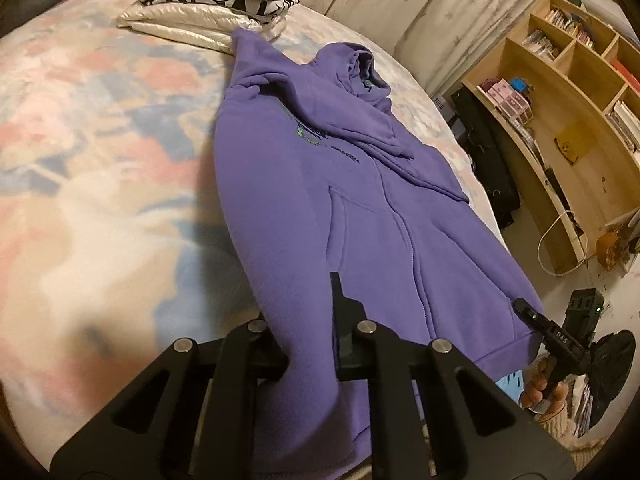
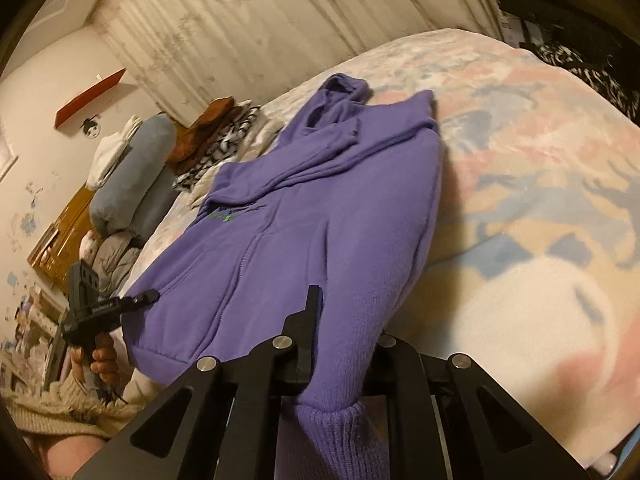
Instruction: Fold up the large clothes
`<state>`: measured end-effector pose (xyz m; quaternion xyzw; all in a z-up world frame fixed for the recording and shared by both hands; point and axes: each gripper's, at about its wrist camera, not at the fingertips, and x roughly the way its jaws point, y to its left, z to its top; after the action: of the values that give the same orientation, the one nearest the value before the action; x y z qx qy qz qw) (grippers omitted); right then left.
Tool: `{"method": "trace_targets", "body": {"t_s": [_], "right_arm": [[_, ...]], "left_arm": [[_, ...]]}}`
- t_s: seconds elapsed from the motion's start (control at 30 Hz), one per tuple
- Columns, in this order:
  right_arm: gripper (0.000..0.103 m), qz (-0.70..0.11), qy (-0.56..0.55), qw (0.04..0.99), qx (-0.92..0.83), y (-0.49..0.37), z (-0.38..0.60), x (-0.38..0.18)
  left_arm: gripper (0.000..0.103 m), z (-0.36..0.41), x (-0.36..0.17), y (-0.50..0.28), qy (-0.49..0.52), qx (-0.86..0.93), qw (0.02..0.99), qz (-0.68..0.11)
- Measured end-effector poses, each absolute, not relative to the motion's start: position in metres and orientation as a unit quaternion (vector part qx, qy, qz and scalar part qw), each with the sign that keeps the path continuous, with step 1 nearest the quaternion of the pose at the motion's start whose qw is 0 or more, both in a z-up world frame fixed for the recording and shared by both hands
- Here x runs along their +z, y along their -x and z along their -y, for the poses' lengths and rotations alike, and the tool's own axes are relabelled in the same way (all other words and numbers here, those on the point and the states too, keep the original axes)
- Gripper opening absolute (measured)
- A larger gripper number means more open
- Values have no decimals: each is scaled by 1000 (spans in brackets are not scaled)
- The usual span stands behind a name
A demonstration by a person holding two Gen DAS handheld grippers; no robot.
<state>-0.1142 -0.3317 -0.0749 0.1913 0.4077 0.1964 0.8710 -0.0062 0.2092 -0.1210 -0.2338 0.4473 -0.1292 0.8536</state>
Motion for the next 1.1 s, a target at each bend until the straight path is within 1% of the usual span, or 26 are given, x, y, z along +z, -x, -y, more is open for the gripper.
{"method": "trace_targets", "body": {"t_s": [0.23,0.4,0.53,0.67,0.8,0.83,0.87,0.9,0.93,0.97,1.03,1.07,1.1], "right_arm": [[10,-433,-200,855,206,152,325,-64],[10,-440,-216,848,204,155,322,-64],[10,-443,-242,838,208,134,329,-67],[10,-432,-265,833,224,98,329,-54],[11,-425,-302,826,214,40,328,-40],[13,-427,-324,819,207,17,331,-39],[16,-426,-340,814,200,-1,334,-39],[26,-425,-356,812,185,-23,339,-39],[39,-422,-368,811,169,-45,342,-38],[45,-418,-383,809,156,-65,347,-38],[72,-397,-419,806,130,-108,360,-37],[78,-385,-432,807,116,-123,365,-37],[88,-374,-443,808,106,-139,372,-36]], "left_arm": [[9,-231,-99,55,207,-126,846,-476],[9,-245,-86,69,210,-121,839,-487],[8,-253,-81,50,243,-125,830,-487],[8,-251,-66,18,276,-143,830,-462],[9,-255,-49,-38,328,-157,824,-433],[9,-256,-48,-57,342,-154,821,-430],[9,-257,-47,-74,353,-150,818,-427],[9,-259,-46,-93,366,-145,815,-424],[9,-264,-48,-115,382,-137,810,-422],[9,-268,-51,-135,400,-129,803,-422],[10,-278,-57,-175,432,-109,790,-421],[11,-279,-61,-190,438,-99,787,-422],[16,-284,-68,-211,450,-88,780,-426]]}}
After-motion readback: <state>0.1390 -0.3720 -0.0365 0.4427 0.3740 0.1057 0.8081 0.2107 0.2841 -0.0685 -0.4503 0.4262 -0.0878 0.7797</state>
